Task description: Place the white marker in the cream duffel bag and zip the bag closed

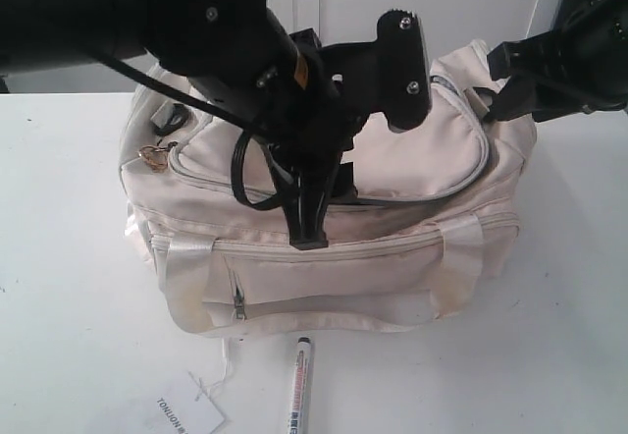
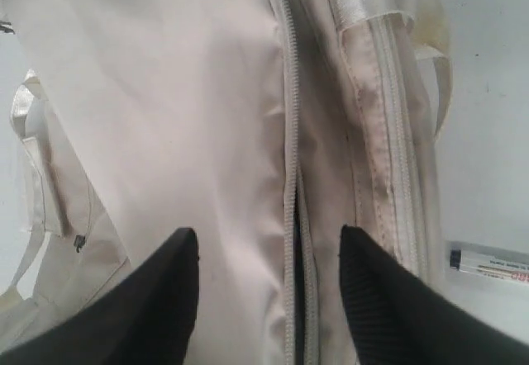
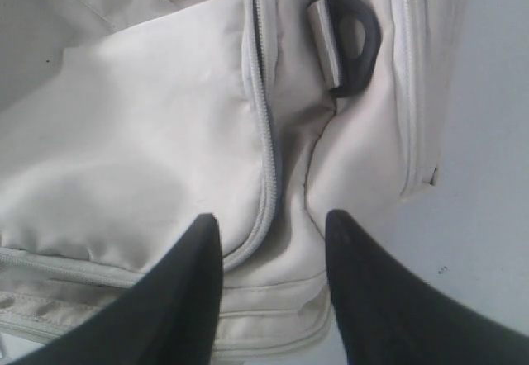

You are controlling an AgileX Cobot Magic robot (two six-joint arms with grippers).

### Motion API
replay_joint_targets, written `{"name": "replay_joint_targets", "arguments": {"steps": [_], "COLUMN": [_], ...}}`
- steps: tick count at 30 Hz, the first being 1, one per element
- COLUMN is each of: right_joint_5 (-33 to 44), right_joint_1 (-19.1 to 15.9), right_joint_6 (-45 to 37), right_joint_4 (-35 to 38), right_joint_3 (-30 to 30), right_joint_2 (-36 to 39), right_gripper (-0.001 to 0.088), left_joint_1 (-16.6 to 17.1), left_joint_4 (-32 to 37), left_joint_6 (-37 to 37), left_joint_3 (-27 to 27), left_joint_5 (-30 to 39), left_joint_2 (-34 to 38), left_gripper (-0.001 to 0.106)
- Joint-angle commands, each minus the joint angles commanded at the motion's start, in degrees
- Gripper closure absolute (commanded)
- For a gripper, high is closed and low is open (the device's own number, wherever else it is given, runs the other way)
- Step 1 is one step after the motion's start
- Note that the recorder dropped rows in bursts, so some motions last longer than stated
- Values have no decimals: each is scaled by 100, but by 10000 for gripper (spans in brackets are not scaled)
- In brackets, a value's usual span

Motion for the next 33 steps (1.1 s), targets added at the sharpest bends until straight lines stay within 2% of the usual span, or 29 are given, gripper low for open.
{"name": "replay_joint_targets", "arguments": {"steps": [3,7,11,13,16,22,29,33], "right_joint_5": [0,0,0,0,0,0,-34,-34], "right_joint_1": [0,0,0,0,0,0,0,0], "right_joint_6": [0,0,0,0,0,0,0,0], "right_joint_4": [0,0,0,0,0,0,0,0], "right_joint_3": [0,0,0,0,0,66,131,131], "right_joint_2": [0,0,0,0,0,0,0,0], "right_gripper": [478,478,478,478,478,478,478,478], "left_joint_1": [0,13,13,13,13,123,123,123], "left_joint_4": [24,747,1318,1867,2162,2205,2082,2093], "left_joint_6": [0,-76,-491,-881,-1171,-1249,-2107,-2119], "left_joint_3": [0,0,0,0,0,-14,-113,-102], "left_joint_5": [-25,-113,-211,-222,-226,-415,-1052,-1001], "left_joint_2": [120,366,391,391,391,372,372,488], "left_gripper": [462,462,462,462,462,462,462,462]}}
